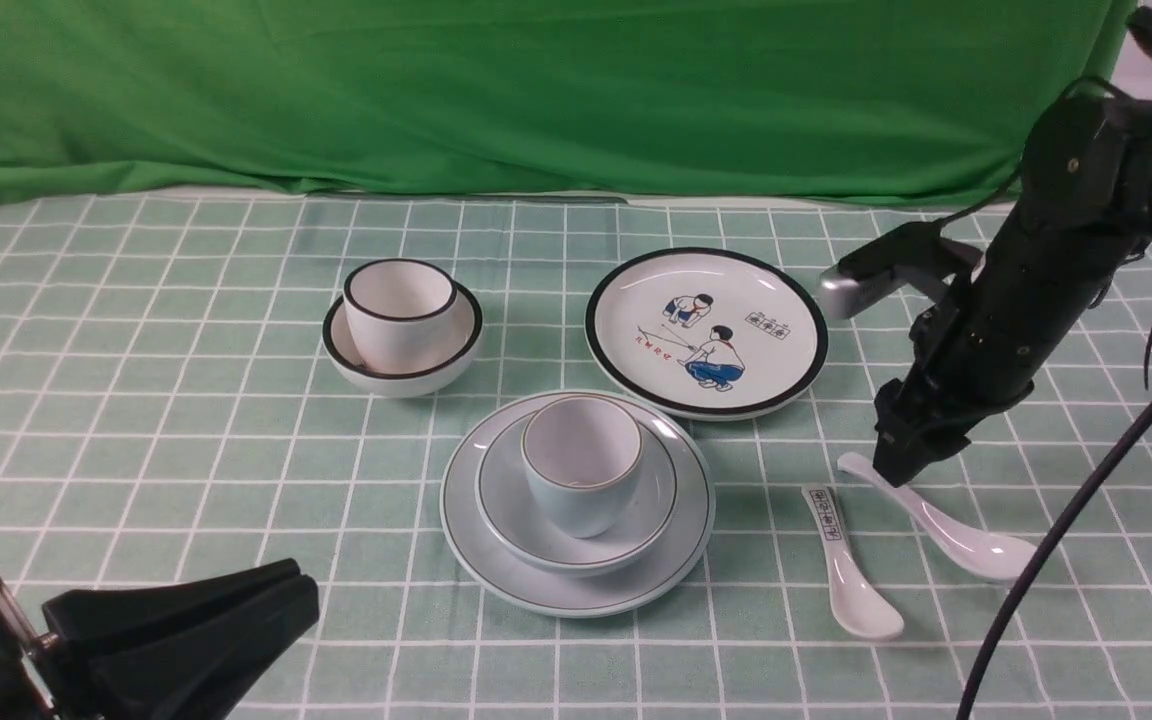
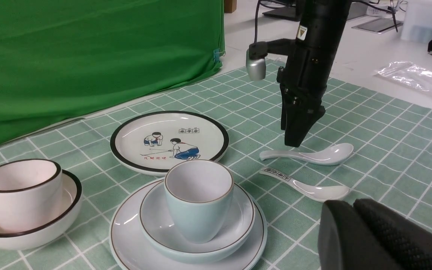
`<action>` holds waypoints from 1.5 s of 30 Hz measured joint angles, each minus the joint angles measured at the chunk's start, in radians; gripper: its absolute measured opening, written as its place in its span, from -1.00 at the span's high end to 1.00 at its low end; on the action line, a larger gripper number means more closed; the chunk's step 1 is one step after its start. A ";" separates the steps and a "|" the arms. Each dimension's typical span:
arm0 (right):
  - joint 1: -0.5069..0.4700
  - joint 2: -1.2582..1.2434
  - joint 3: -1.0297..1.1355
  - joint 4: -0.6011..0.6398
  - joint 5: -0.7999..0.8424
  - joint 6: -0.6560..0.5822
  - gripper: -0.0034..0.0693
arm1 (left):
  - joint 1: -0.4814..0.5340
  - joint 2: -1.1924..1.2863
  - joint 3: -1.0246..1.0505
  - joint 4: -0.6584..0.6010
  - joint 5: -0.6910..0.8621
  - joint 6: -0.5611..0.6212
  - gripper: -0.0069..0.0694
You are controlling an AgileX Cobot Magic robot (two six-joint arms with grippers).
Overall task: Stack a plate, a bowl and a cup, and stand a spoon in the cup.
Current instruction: Use the right arm to grab a blue soup spoon, then use the right arm to put the blue soup spoon into the blue teacup in the middle
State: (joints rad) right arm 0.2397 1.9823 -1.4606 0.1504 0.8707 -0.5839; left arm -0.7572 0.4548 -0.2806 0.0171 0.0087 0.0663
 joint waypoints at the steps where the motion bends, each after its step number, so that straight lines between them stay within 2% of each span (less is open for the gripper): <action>1: 0.003 0.014 0.000 0.000 -0.001 -0.005 -0.42 | 0.000 0.000 0.000 0.000 0.000 0.001 0.79; 16: 0.017 0.097 -0.001 0.004 -0.032 -0.038 -0.21 | 0.000 0.000 0.000 0.000 0.001 0.001 0.79; 17: 0.017 0.097 -0.001 0.004 -0.032 -0.038 -0.16 | 0.000 0.000 0.000 0.000 0.001 0.001 0.79; 23: 0.017 0.098 -0.002 -0.006 -0.029 -0.038 0.45 | 0.000 0.000 0.000 0.000 0.001 0.001 0.79; 29: 0.017 0.012 0.012 0.034 0.027 0.016 0.45 | 0.000 0.000 0.000 0.000 0.001 0.001 0.79; 33: 0.019 -0.151 0.066 0.175 -0.028 0.016 0.45 | 0.000 0.000 0.000 0.000 0.001 0.000 0.79; 36: 0.067 -0.324 0.221 0.461 -0.250 -0.101 0.45 | 0.000 0.000 0.000 0.000 0.001 0.000 0.79; 38: 0.129 -0.394 0.303 0.649 -0.430 -0.238 0.45 | 0.000 0.000 0.000 0.000 0.001 0.000 0.79; 40: 0.264 -0.449 0.419 0.916 -0.724 -0.499 0.45 | 0.000 0.000 0.000 0.000 0.001 0.000 0.79; 41: 0.364 -0.455 0.447 1.023 -0.907 -0.644 0.45 | 0.000 0.000 0.001 0.000 0.001 0.000 0.79; 42: 0.377 -0.454 0.452 1.031 -0.930 -0.660 0.45 | 0.000 0.000 0.002 0.000 0.001 0.000 0.79; 43: 0.472 -0.437 0.458 1.042 -1.068 -0.742 0.45 | 0.000 0.000 0.007 0.000 0.001 0.000 0.79; 45: 0.526 -0.419 0.452 1.006 -1.119 -0.764 0.45 | 0.000 0.000 0.008 0.000 0.004 0.000 0.79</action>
State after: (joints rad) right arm 0.7656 1.5634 -1.0088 1.1566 -0.2485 -1.3484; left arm -0.7572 0.4548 -0.2721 0.0175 0.0124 0.0664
